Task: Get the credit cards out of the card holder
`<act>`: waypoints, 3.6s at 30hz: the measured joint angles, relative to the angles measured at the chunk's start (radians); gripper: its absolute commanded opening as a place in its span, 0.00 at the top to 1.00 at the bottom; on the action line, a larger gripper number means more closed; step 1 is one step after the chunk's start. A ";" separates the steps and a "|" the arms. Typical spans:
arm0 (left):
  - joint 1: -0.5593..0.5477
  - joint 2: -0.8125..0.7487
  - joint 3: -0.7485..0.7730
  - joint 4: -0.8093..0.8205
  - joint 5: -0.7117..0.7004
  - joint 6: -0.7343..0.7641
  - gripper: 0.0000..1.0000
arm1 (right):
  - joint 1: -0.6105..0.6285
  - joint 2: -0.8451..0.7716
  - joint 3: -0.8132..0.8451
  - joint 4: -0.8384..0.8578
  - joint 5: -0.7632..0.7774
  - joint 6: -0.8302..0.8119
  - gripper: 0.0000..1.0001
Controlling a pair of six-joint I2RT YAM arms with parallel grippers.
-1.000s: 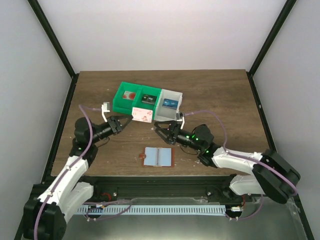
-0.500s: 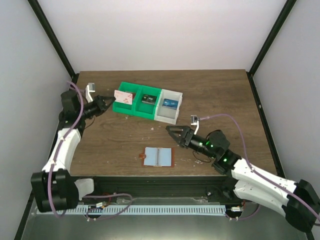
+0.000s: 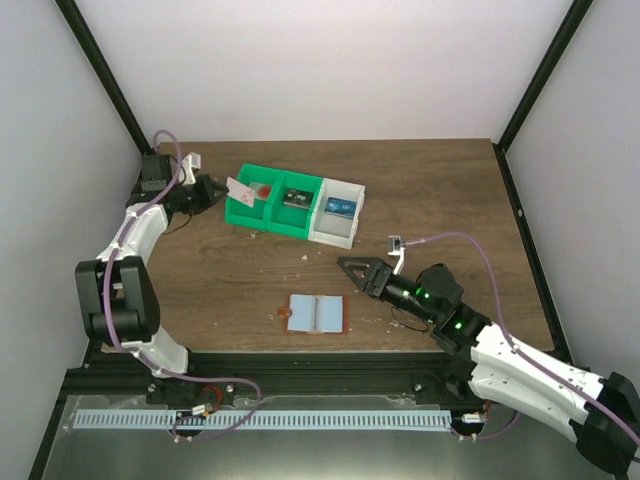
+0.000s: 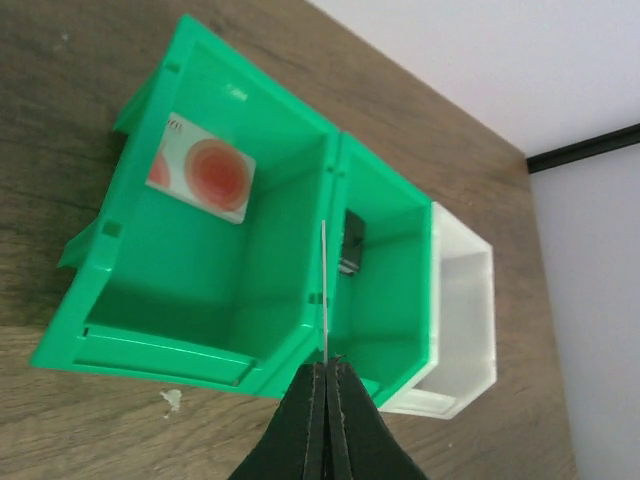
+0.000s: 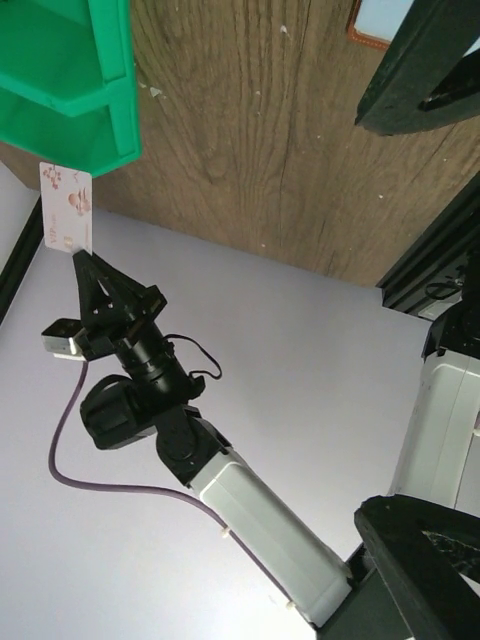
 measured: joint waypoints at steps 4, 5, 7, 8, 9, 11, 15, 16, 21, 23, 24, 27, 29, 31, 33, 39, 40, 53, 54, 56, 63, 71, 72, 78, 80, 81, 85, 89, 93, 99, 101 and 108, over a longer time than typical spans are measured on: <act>-0.001 0.098 0.051 -0.045 -0.002 0.040 1.00 | 0.000 0.020 0.000 -0.001 0.001 0.004 0.00; -0.002 0.122 0.070 -0.058 -0.004 0.048 1.00 | 0.000 0.026 0.000 0.002 0.001 0.006 0.00; -0.007 0.174 0.110 -0.080 -0.009 0.066 1.00 | 0.000 0.040 0.000 0.006 -0.002 0.013 0.00; -0.013 0.198 0.127 -0.089 -0.016 0.072 1.00 | 0.000 0.047 0.000 0.008 -0.004 0.018 0.00; -0.018 0.213 0.135 -0.095 -0.022 0.075 1.00 | 0.000 0.051 0.000 0.009 -0.007 0.021 0.00; -0.031 0.238 0.149 -0.104 -0.029 0.081 1.00 | 0.000 0.060 0.000 0.009 -0.010 0.026 0.00; -0.059 0.294 0.192 -0.112 -0.032 0.087 1.00 | 0.000 0.074 0.000 0.010 -0.015 0.037 0.00; -0.064 0.310 0.206 -0.116 -0.035 0.089 1.00 | 0.000 0.080 0.000 0.010 -0.018 0.039 0.00; -0.084 0.376 0.281 -0.154 -0.072 0.111 1.00 | 0.000 0.115 0.001 0.018 -0.026 0.049 0.00; -0.088 0.402 0.309 -0.166 -0.091 0.120 1.00 | 0.000 0.126 0.001 0.021 -0.027 0.052 0.00; -0.090 0.415 0.318 -0.172 -0.101 0.124 1.00 | 0.000 0.130 0.001 0.024 -0.028 0.052 0.00; -0.093 0.435 0.323 -0.189 -0.128 0.134 0.97 | 0.000 0.145 0.004 0.031 -0.034 0.053 0.00; -0.095 0.445 0.325 -0.203 -0.142 0.140 0.90 | 0.000 0.158 0.009 0.032 -0.038 0.052 0.00; -0.097 0.452 0.328 -0.211 -0.148 0.144 0.82 | 0.000 0.170 0.014 0.034 -0.045 0.052 0.00; -0.099 0.454 0.328 -0.219 -0.158 0.148 0.80 | 0.000 0.182 0.019 0.040 -0.049 0.052 0.00; -0.108 0.454 0.332 -0.225 -0.164 0.146 0.68 | 0.000 0.189 0.020 0.045 -0.056 0.052 0.00; -0.109 0.453 0.333 -0.225 -0.165 0.144 0.66 | 0.000 0.188 0.020 0.043 -0.056 0.051 0.00; -0.113 0.286 0.320 -0.207 -0.266 0.069 0.44 | 0.000 0.155 0.021 -0.034 -0.038 0.023 0.00; -0.116 0.270 0.312 -0.204 -0.266 0.067 0.43 | 0.000 0.159 0.021 -0.046 -0.035 0.018 0.00; -0.124 0.222 0.276 -0.196 -0.269 0.065 0.43 | 0.000 0.174 0.031 -0.094 -0.026 -0.005 0.00; -0.182 -0.014 0.056 -0.169 -0.246 0.064 0.45 | 0.000 0.237 0.076 -0.225 -0.025 -0.114 0.03; -0.332 -0.271 -0.262 -0.115 -0.204 0.029 0.52 | 0.000 0.385 0.075 -0.273 -0.095 -0.208 0.48; -0.356 -0.294 -0.301 -0.103 -0.197 0.018 0.54 | 0.001 0.403 0.074 -0.272 -0.107 -0.217 0.53; -0.467 -0.367 -0.529 0.023 -0.130 -0.090 0.57 | 0.064 0.521 0.097 -0.261 -0.137 -0.224 0.65; -0.500 -0.367 -0.581 0.064 -0.115 -0.124 0.56 | 0.094 0.574 0.137 -0.266 -0.134 -0.224 0.65; -0.517 -0.366 -0.608 0.093 -0.105 -0.142 0.55 | 0.108 0.605 0.165 -0.270 -0.129 -0.222 0.66; -0.535 -0.350 -0.683 0.198 -0.062 -0.203 0.52 | 0.134 0.698 0.251 -0.277 -0.107 -0.221 0.68; -0.535 -0.330 -0.761 0.318 -0.021 -0.260 0.49 | 0.138 0.797 0.314 -0.291 -0.085 -0.221 0.68; -0.536 -0.298 -0.816 0.412 0.006 -0.300 0.47 | 0.139 0.889 0.357 -0.318 -0.070 -0.222 0.71; -0.536 -0.236 -0.877 0.552 0.043 -0.360 0.47 | 0.148 0.940 0.369 -0.314 -0.046 -0.222 0.89; -0.536 -0.216 -0.892 0.599 0.052 -0.381 0.49 | 0.151 0.941 0.360 -0.303 -0.035 -0.215 0.92; -0.536 -0.162 -0.916 0.729 0.084 -0.438 0.52 | 0.151 0.932 0.301 -0.211 -0.025 -0.201 0.94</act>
